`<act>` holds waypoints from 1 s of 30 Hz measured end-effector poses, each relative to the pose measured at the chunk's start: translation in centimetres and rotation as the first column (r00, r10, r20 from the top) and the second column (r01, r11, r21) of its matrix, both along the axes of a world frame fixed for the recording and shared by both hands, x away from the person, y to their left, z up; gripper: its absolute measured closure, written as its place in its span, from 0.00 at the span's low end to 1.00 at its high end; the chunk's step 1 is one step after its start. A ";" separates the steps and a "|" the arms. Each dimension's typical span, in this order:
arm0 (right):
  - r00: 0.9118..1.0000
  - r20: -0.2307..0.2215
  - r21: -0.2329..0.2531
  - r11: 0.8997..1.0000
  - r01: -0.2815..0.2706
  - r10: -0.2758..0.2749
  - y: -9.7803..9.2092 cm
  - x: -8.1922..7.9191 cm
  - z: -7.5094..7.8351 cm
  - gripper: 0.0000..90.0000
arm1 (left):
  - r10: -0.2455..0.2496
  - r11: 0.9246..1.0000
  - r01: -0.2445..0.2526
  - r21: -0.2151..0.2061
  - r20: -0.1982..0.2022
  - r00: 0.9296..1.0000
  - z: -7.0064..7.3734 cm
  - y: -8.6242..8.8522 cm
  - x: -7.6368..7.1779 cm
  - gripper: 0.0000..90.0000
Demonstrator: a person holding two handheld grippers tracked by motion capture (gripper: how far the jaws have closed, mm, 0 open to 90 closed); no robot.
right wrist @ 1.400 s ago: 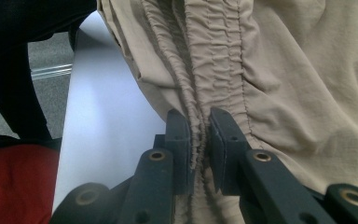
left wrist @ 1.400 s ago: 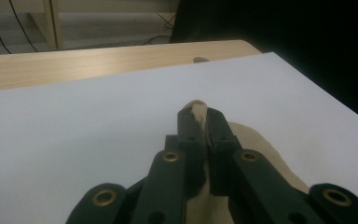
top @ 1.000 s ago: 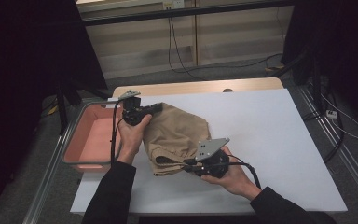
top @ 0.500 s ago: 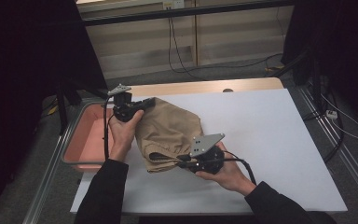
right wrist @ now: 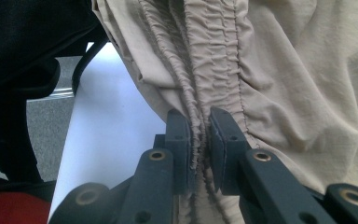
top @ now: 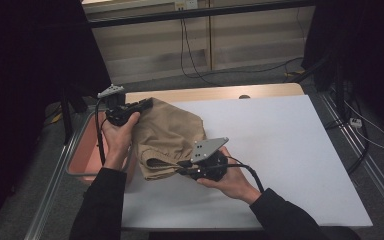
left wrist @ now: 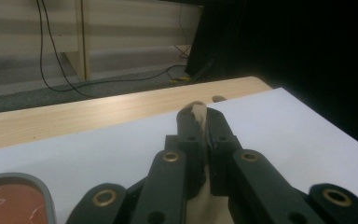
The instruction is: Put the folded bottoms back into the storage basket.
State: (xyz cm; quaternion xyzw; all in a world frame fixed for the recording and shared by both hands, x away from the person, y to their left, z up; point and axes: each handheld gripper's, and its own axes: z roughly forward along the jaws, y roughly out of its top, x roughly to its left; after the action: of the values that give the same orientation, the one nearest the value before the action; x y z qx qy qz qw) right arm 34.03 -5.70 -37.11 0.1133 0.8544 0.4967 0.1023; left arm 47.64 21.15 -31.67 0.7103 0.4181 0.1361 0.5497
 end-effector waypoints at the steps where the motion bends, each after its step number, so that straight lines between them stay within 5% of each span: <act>1: 1.000 -0.001 0.001 1.000 -0.004 0.004 0.1 0.1 0.0 0.88 | 0.004 1.000 -0.004 0.007 0.009 1.000 0.2 0.1 -0.1 0.97; 20: 1.000 0.025 0.028 0.999 -0.018 0.018 3.0 1.0 2.0 0.88 | 0.059 0.998 -0.060 0.005 0.054 0.997 2.2 3.2 0.0 0.97; 30: 0.999 0.009 0.046 0.998 -0.036 0.035 4.9 1.6 1.8 0.88 | 0.087 0.996 -0.088 0.014 0.068 0.994 2.5 4.2 -0.1 0.97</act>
State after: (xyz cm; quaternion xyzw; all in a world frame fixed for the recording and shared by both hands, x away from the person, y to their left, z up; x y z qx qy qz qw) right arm 35.63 -0.85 -35.29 0.0984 0.8443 0.5183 0.0942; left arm 47.54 25.30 -29.19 0.6910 0.4289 0.1874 0.5508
